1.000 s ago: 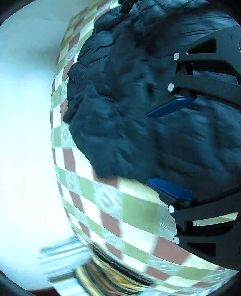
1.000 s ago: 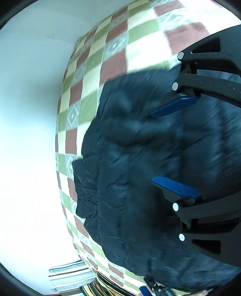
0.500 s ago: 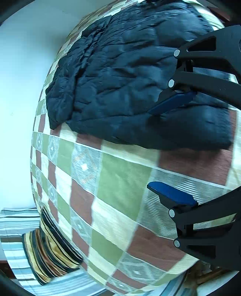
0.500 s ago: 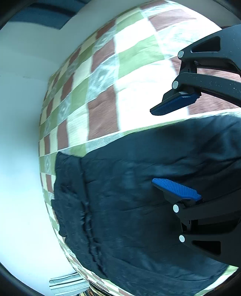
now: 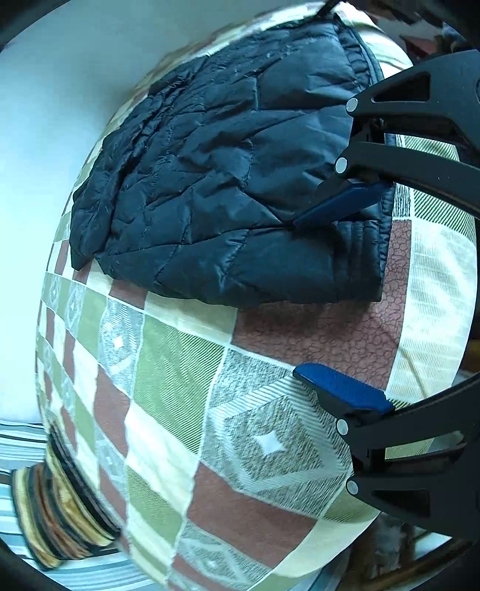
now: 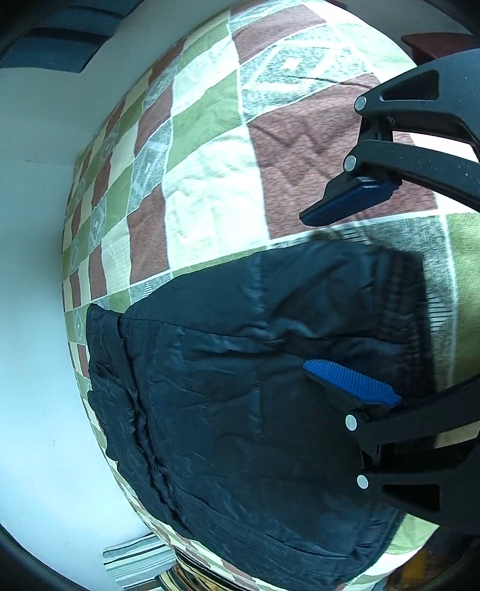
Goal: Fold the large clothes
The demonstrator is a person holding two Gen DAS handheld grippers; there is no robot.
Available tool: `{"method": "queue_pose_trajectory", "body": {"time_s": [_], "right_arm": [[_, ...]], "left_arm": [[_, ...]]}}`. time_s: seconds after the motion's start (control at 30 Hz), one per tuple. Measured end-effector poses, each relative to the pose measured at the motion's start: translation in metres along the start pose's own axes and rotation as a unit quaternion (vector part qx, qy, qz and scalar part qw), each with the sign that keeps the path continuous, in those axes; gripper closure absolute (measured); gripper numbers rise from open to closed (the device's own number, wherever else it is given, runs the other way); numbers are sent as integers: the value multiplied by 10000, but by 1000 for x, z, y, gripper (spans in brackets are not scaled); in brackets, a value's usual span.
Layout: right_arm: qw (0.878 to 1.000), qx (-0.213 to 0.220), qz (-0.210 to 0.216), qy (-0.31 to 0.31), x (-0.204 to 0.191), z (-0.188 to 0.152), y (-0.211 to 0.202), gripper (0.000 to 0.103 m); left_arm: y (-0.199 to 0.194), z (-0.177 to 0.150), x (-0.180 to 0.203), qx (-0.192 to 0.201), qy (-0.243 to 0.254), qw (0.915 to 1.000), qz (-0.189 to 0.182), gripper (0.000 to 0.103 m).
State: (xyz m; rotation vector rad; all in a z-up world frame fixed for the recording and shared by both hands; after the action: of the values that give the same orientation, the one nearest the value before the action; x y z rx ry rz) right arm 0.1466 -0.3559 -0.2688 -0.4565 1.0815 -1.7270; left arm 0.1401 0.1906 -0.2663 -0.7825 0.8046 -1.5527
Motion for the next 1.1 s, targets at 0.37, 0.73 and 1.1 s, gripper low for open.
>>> {"method": "queue_pose_trajectory", "body": {"time_s": [0.37, 0.73, 1.1], "right_arm": [[9993, -83, 312, 198, 1, -15, -6, 43], [9974, -152, 626, 309, -6, -21, -11, 72], [9956, 268, 834, 336, -11, -19, -47, 93]], "left_arm": [[-4, -7, 17, 8, 245, 9993, -277, 28], [0, -10, 32, 44, 137, 9972, -735, 69], [-50, -7, 33, 635, 31, 9945, -836, 93]]}}
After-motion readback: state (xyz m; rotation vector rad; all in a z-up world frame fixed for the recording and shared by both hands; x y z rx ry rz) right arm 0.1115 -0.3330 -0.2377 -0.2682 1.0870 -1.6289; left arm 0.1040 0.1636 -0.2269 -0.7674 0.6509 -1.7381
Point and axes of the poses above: each gripper's, at about its wrist camera, not at the fingertips, and y roughly the way its jaws point, x to its right, z to its top, the point moved 7 cm from there along y, roughly the way its jaws point, and after that the axes turned 13 degrees about y, right-handed, at the moved point
